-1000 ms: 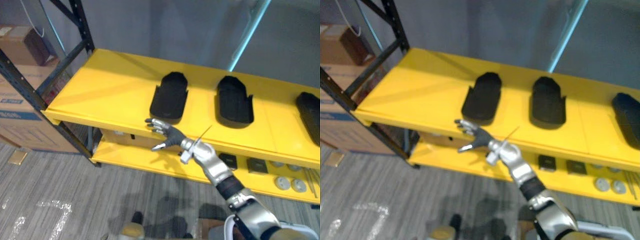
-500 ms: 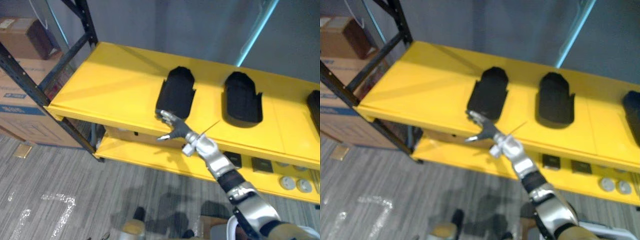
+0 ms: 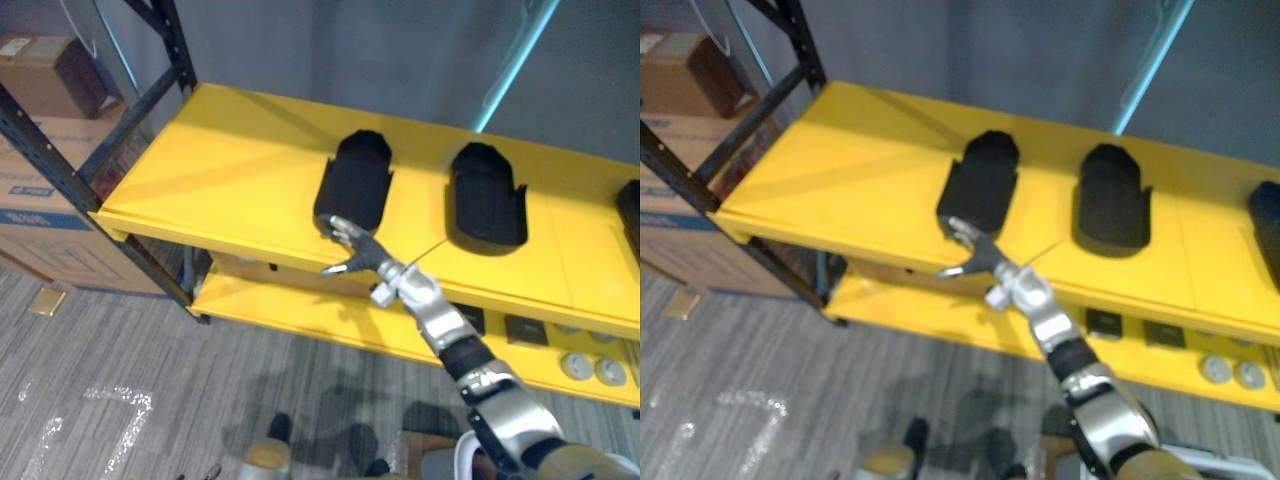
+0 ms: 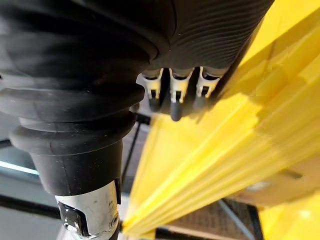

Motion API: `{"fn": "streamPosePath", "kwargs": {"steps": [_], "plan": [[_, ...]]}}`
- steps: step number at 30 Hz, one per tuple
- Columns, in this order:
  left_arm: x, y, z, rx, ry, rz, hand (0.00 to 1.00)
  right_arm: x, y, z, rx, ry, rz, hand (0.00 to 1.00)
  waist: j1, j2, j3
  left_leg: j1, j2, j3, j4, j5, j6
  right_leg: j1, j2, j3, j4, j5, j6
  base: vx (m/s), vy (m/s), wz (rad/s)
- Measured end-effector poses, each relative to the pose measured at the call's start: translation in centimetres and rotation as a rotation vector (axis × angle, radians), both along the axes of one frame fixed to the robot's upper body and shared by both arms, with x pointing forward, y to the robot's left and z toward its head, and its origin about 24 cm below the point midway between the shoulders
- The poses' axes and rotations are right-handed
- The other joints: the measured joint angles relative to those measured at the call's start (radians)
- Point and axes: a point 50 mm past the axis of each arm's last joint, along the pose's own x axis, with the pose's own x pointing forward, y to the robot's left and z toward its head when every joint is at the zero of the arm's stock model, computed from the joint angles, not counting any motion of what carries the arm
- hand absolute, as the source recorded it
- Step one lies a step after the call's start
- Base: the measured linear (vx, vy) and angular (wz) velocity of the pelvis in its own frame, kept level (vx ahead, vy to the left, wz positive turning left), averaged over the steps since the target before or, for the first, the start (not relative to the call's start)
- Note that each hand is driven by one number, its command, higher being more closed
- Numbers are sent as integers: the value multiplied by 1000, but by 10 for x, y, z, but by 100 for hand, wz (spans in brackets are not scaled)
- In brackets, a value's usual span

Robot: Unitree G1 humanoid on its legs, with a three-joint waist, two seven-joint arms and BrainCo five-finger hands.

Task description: Walk over and take plastic housings, then place them on the shelf

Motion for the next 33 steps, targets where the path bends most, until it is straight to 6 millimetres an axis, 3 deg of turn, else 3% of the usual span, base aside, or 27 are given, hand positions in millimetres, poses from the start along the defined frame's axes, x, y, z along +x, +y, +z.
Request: {"fn": "streamPosePath", "kwargs": {"steps": [33], "plan": [[2, -2, 0, -11, 0, -2, 0, 17, -10, 10, -39, -98, -166, 0, 3, 5, 18, 5, -1, 13, -2, 0, 0, 3, 0, 4, -7, 3, 1, 0, 0, -1]]}}
